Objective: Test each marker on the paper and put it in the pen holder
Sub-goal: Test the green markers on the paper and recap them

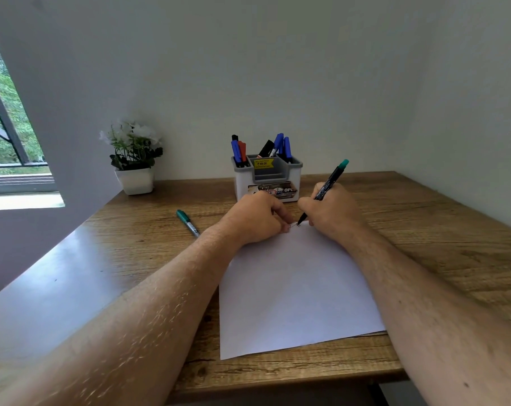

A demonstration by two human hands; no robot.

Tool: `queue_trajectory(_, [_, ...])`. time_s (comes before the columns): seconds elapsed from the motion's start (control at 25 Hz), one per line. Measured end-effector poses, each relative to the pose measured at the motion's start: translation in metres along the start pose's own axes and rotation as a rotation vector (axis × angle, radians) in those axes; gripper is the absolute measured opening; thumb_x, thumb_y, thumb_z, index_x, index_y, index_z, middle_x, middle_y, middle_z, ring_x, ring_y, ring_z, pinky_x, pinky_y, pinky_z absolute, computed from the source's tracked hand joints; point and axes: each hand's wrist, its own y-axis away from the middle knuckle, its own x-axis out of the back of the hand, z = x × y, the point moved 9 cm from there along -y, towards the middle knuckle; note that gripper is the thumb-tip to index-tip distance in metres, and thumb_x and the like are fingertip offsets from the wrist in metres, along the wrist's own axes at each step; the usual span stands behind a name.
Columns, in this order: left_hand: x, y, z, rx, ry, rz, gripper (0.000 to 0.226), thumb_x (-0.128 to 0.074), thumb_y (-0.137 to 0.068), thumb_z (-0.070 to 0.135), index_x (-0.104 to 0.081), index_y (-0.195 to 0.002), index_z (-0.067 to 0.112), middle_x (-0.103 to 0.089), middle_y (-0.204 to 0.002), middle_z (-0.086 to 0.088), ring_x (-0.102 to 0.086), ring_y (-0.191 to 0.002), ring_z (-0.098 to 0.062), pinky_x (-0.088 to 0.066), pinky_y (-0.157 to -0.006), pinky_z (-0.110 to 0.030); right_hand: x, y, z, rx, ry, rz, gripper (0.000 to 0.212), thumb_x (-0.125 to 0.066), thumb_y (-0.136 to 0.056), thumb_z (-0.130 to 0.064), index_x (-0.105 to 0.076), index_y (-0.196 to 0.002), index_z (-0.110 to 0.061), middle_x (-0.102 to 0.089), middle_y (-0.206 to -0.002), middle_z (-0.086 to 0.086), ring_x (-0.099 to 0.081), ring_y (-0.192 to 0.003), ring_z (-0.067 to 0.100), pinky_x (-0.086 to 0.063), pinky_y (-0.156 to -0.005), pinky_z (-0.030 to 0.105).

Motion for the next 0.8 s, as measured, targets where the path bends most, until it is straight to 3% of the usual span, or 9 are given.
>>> queue_trajectory(0.36, [0.0,0.0,0.0,0.008,0.008,0.002,0.017,-0.072,-0.089,0.022,-0.076,-0.104,0.028,-0.059,-0.087,0.014,-0.051,-0.079,-0.002,-0.043,-0.08,-0.023,0.003,0.0,-0.001,0.014,0.026,0.016,0.022,-0.064,-0.081,-0.02,-0.053,-0.064,-0.011,-0.055,-0.059,0.004,-0.049,-0.052,0.014,-0.034,-0.046,0.023])
queue_trajectory(0.68, [0.0,-0.003,-0.001,-0.006,0.003,0.003,0.015,-0.072,-0.089,0.023,-0.076,-0.102,0.029,-0.055,-0.081,0.019,-0.05,-0.076,0.001,-0.043,-0.077,-0.023,0.007,-0.002,0.003,-0.017,0.037,0.074,0.027,-0.064,-0.081,-0.022,-0.048,-0.062,-0.013,-0.052,-0.058,0.002,-0.051,-0.055,0.017,-0.038,-0.05,0.026])
queue_trajectory(0.8, [0.011,0.0,-0.001,-0.035,0.089,0.112,0.015,-0.066,-0.093,0.031,-0.074,-0.105,0.027,-0.062,-0.087,0.015,-0.056,-0.084,-0.003,-0.046,-0.077,-0.023,0.01,0.0,-0.003,0.023,-0.014,0.092,0.022,-0.064,-0.081,-0.02,-0.051,-0.066,-0.013,-0.053,-0.058,0.001,-0.049,-0.054,0.015,-0.037,-0.05,0.025])
